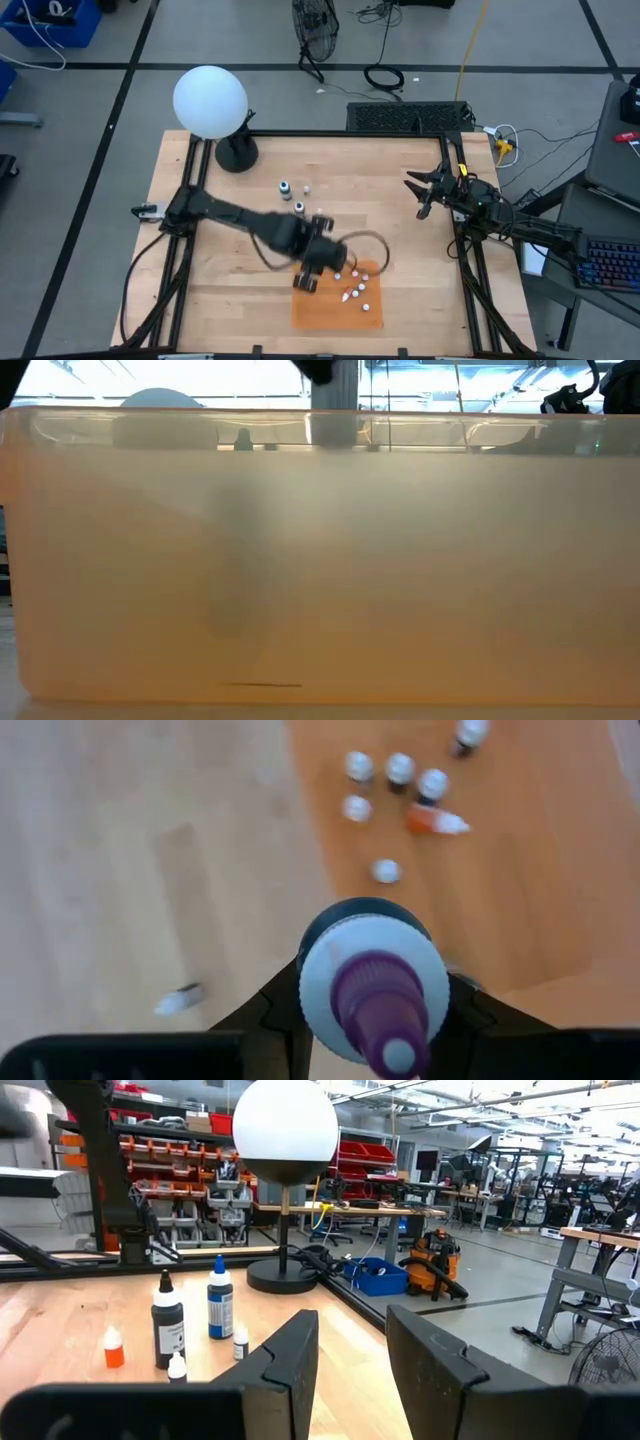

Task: Pick & Place food coloring
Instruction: Put the large purple food coloring bottle into the orange container, then put the large blue food coloring bottle into the orange container

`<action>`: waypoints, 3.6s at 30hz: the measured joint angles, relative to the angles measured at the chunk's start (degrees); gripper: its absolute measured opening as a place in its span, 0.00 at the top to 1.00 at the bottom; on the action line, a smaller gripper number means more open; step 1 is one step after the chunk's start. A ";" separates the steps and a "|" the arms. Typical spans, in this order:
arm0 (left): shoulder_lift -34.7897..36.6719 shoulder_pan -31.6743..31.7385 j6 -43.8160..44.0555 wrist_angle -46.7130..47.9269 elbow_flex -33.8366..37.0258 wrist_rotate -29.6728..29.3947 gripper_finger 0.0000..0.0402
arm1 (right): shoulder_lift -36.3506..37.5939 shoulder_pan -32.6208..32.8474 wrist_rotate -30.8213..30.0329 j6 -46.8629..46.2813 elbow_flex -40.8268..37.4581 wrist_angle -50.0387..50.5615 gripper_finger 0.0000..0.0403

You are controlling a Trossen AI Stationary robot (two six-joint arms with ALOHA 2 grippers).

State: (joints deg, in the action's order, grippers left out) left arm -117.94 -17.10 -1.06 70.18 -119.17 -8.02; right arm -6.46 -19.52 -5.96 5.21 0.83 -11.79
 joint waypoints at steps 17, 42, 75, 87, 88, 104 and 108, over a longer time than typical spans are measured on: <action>-0.19 -5.00 6.48 -26.23 23.88 -0.31 0.69 | 0.00 -0.01 0.00 -0.02 -0.01 0.00 0.73; -0.08 -2.74 11.34 -31.33 28.95 2.07 0.30 | 0.00 0.00 0.02 -0.02 0.00 0.02 0.73; 27.38 6.87 23.99 -9.80 28.86 -11.78 0.26 | -0.37 0.01 0.00 -0.02 -0.01 -0.07 0.73; 28.61 28.63 23.18 2.23 28.86 -6.73 0.25 | -0.37 -0.01 0.02 -0.02 0.01 -0.04 0.73; 27.27 29.29 21.71 2.04 28.86 -6.49 0.25 | -0.37 -0.01 0.00 0.00 -0.01 -0.02 0.73; 10.85 31.26 11.55 1.06 28.91 -4.91 0.26 | -0.35 0.01 0.00 0.00 0.01 -0.02 0.73; 10.44 32.64 10.20 -1.07 29.97 -3.82 0.29 | -0.35 -0.01 0.00 -0.02 0.00 0.00 0.73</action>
State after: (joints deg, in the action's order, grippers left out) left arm -107.50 15.54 9.14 69.11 -89.19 -11.84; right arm -6.81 -19.53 -5.95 5.19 0.83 -11.79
